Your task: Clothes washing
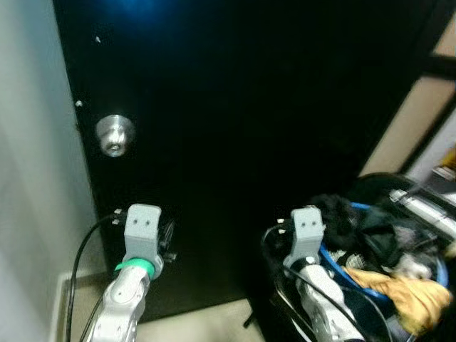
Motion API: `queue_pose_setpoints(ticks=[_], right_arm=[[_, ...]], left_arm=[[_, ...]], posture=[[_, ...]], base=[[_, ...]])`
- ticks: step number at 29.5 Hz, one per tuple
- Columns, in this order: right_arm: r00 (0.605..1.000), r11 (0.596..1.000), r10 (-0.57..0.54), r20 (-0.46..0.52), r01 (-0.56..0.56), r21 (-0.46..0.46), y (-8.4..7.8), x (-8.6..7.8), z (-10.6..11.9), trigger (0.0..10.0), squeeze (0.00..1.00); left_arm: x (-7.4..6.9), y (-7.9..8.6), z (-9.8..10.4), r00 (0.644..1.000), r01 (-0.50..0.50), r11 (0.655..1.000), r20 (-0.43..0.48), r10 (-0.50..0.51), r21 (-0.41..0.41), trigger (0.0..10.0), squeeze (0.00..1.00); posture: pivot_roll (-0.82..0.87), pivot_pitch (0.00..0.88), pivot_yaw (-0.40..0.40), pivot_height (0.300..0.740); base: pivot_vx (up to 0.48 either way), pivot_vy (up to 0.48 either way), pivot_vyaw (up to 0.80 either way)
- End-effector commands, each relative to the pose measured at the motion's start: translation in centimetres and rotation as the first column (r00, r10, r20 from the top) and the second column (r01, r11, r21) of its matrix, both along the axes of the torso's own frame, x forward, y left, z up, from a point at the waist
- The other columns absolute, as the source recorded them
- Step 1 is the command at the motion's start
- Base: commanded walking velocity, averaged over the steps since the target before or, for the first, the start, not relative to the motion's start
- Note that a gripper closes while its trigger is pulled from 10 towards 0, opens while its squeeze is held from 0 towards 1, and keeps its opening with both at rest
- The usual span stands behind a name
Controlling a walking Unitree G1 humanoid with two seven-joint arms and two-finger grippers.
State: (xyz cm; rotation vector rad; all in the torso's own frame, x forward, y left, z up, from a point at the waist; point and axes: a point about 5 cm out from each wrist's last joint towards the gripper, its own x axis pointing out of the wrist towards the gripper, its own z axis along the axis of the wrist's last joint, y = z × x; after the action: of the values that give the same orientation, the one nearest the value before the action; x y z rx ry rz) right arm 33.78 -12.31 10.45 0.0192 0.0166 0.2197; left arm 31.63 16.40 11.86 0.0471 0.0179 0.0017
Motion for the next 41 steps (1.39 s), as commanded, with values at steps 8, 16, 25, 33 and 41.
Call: queue_pose_setpoints(ticks=[8,16,25,33,41], right_arm=[[1.0,1.0,-0.013,-0.02,0.013,-0.028,-0.8,0.8,0.0,10.0,0.0],[1.0,0.999,-0.021,-0.003,0.021,-0.036,-0.6,1.1,0.6,10.0,0.0],[1.0,0.999,-0.012,-0.013,0.012,-0.033,-0.2,0.9,0.2,10.0,0.0],[1.0,0.999,0.009,-0.007,-0.01,-0.054,0.2,1.1,0.4,10.0,0.0],[1.0,0.998,0.004,-0.009,-0.004,-0.059,0.2,1.2,0.4,10.0,0.0]], left_arm=[[0.4,-0.5,0.4,1.0,-0.004,0.999,0.013,0.004,0.037,10.0,0.0],[1.4,-0.7,0.5,1.0,0.018,1.0,-0.007,-0.018,0.0,10.0,0.0],[0.7,-1.0,0.2,1.0,-0.004,0.999,-0.009,0.003,-0.036,10.0,0.0],[0.7,-0.3,0.6,1.0,-0.018,0.997,0.015,0.02,-0.075,10.0,0.0],[0.8,0.1,0.6,1.0,-0.014,0.999,0.016,0.015,-0.052,10.0,0.0]], posture=[[-0.03,0.0,-0.087,0.74],[-0.05,0.0,-0.064,0.74],[-0.03,0.0,-0.061,0.74],[-0.03,0.0,-0.046,0.74],[-0.01,0.0,-0.013,0.74]], base=[[0.0,0.0,-0.8],[0.0,0.0,-0.8],[0.0,0.0,-0.8],[0.0,0.0,-0.8],[0.0,0.0,-0.8]])
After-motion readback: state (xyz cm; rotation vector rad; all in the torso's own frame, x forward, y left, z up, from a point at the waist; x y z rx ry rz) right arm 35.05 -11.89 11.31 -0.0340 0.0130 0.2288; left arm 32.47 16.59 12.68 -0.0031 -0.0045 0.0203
